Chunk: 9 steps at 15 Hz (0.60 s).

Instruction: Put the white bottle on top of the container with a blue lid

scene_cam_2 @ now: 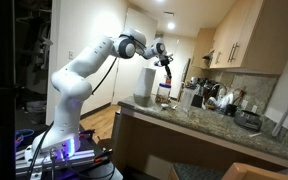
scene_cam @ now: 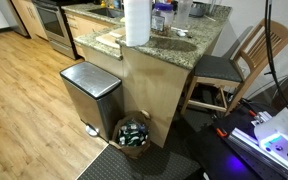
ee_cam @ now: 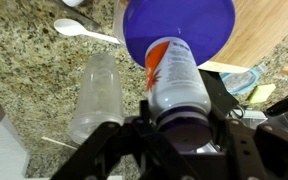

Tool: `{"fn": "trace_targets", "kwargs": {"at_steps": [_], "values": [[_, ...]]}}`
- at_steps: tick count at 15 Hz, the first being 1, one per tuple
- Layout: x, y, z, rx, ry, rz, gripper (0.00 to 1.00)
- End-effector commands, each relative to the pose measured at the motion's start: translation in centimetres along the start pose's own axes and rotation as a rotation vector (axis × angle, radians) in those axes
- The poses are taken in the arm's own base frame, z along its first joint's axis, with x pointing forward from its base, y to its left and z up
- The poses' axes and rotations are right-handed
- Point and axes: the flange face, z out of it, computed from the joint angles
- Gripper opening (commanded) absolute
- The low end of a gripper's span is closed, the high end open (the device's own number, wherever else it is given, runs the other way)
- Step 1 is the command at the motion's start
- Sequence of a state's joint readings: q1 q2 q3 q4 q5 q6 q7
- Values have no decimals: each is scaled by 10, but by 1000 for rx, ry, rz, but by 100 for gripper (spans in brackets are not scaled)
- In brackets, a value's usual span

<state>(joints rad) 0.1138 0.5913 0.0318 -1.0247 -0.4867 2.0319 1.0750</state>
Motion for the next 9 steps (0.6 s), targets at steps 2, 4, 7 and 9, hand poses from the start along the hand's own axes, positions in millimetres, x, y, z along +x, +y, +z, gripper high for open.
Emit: {"fn": "trace_targets", "kwargs": {"at_steps": [2,4,7,9], "values": [[10,-8,7,10,-8,-26,25],[11,-10,4,23,-27,-12,25],[10,-11,-4,0,-57,20,25],[10,-10,-9,-32,-67,31,25]]}}
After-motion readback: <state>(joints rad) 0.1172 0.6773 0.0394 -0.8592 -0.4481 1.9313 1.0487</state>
